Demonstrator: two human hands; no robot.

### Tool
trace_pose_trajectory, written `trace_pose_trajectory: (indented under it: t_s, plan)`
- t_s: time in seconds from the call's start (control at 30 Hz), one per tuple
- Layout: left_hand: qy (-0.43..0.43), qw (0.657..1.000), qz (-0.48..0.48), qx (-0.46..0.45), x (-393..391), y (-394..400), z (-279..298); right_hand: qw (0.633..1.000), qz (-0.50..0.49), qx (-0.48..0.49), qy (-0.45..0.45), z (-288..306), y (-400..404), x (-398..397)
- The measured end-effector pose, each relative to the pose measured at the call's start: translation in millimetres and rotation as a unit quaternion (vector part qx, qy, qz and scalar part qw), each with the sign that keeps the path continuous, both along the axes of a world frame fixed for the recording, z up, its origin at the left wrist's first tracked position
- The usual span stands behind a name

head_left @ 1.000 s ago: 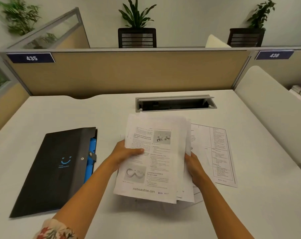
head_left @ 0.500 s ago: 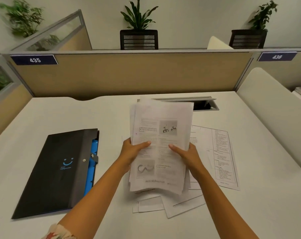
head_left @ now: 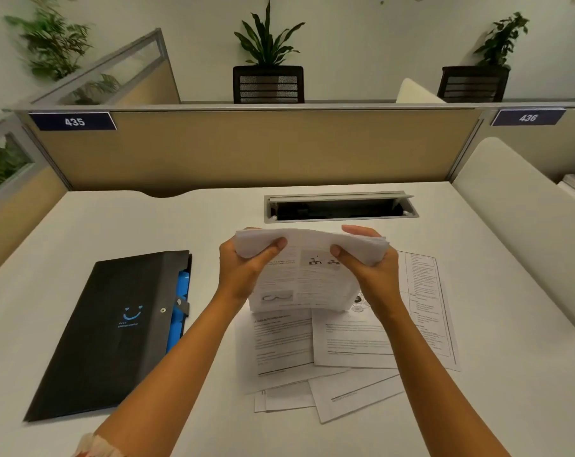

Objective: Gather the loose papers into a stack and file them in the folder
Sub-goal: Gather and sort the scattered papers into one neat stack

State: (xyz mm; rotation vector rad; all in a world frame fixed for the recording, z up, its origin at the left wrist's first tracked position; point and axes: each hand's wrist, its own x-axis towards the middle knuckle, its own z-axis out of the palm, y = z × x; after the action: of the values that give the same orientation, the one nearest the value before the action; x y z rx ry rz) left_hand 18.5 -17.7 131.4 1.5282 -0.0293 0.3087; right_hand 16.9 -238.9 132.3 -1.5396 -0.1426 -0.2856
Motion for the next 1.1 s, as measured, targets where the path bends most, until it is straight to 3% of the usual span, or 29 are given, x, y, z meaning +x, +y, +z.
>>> trace_pose_trajectory:
  t_s: [0.3,0.47,0.73,0.8,0.93,1.1]
  plan:
    - [-0.007,1.000,0.021,-0.005,5.6,-7.8,10.1,1.000,-0.005,-0.013,0.011,9.7,10.2,6.7]
    - [0.044,0.999,-0.003,0.004,5.2,-5.6,-12.7,0.995,0.011,-0.036,0.097,-17.5,4.3,6.2]
    - [0.116,0.993,-0.031,0.008,1.5,-2.5,-62.8,0.961,0.051,-0.186,0.197,-81.5,-14.2,-4.0]
    - [0.109,0.994,-0.016,0.004,2.0,0.4,-63.5,0.933,-0.013,-0.262,0.246,-97.1,-22.6,-6.5]
    - [0.111,0.992,0.045,-0.033,6.1,14.6,-58.9,0.817,-0.188,-0.413,0.357,-115.1,-46.1,-12.6]
    - [0.125,0.965,0.173,-0.149,11.0,35.9,-48.7,0.786,-0.188,-0.420,0.413,-121.8,-64.1,-12.3]
